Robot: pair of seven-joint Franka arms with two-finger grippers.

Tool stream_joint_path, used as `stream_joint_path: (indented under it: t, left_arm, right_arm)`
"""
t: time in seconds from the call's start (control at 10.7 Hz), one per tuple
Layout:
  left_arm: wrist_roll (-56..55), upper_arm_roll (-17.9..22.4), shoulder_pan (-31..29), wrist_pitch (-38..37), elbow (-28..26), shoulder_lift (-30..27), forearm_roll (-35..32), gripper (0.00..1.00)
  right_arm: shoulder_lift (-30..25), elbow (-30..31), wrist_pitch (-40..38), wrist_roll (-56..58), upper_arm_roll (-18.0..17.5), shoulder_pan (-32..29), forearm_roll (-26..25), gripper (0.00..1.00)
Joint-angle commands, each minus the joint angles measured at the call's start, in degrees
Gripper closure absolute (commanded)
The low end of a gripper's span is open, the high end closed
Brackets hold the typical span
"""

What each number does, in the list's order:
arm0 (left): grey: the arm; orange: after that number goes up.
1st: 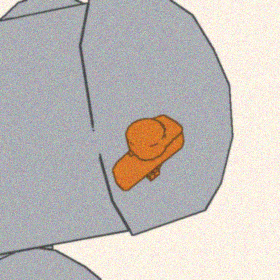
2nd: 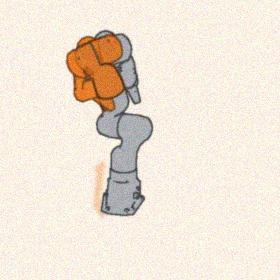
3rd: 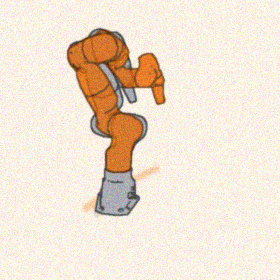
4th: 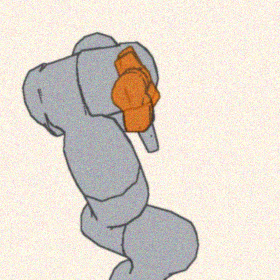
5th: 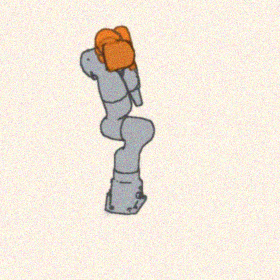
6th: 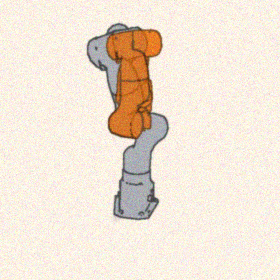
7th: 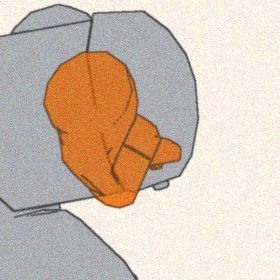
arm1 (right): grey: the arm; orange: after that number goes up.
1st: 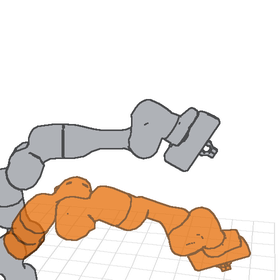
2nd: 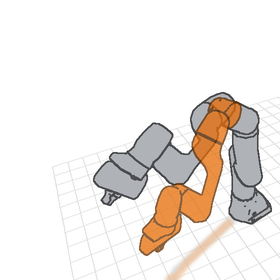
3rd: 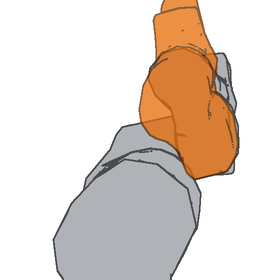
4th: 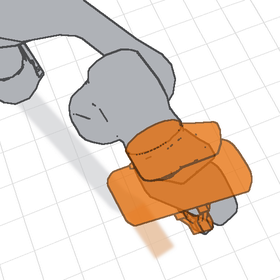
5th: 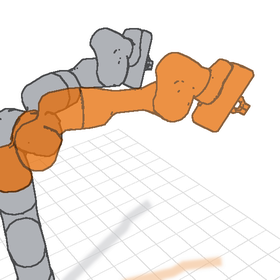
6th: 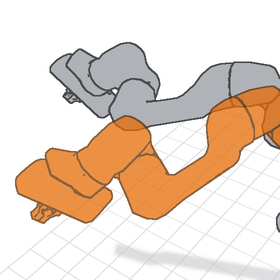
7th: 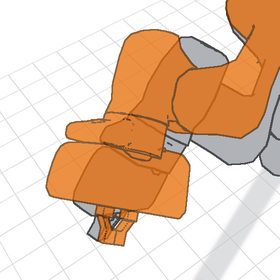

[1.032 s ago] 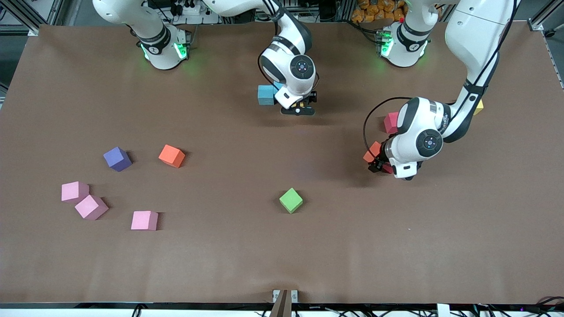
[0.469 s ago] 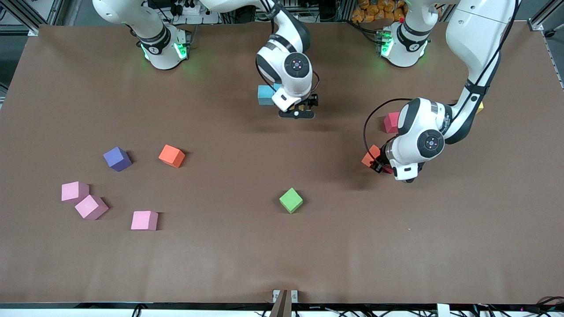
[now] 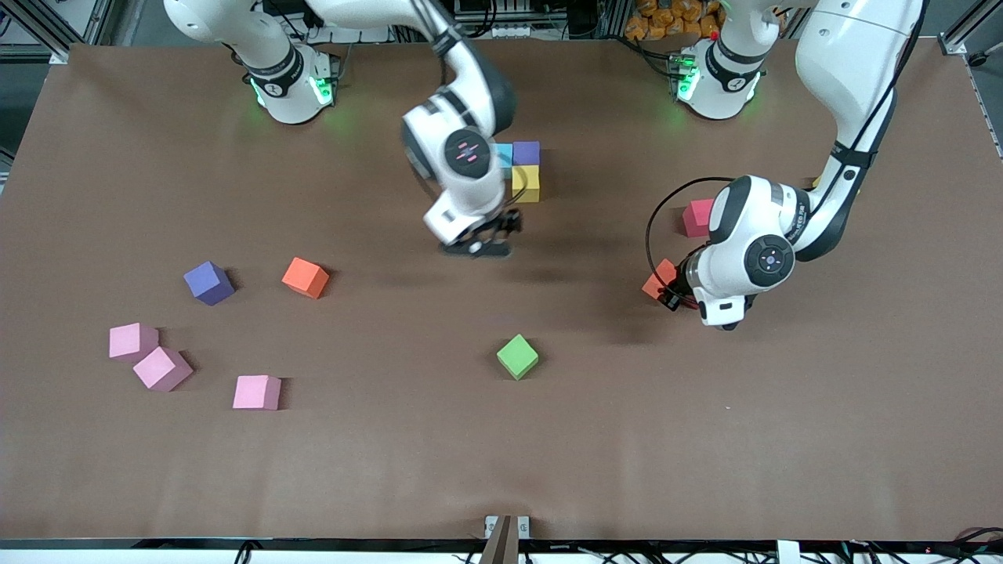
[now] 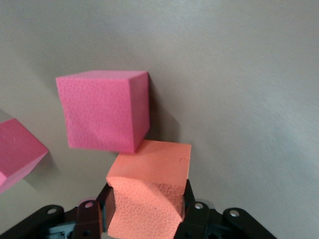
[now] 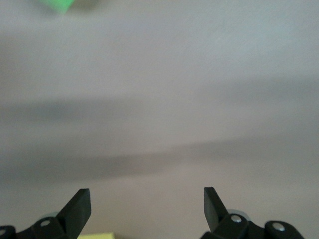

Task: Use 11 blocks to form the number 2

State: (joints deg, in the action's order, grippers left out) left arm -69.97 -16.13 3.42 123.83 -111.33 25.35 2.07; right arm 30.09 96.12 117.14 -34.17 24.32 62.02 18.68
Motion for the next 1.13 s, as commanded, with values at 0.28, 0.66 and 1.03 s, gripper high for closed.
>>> stream_joint_path:
  t: [0.28,0.66,1.03]
  left_arm:
    - [8.82,-0.75,8.78,-2.28,6.38,0.40,-1.28,1.00]
    - [12.30,-0.66,15.19,-2.28,9.54,3.46,-1.19,1.00]
    - [12.66,-0.57,22.41,-2.19,12.19,6.37,-1.37,0.99]
  right_arm:
    - [-1.18,-3.92,-9.29,21.92,2.14,-16.38,-1.01,0.00]
    - [-1.35,-4.01,-11.05,37.01,-1.61,-26.92,-7.87,0.00]
    - [-7.30,7.46,-6.17,56.73,-5.77,-33.27,-7.96,0.00]
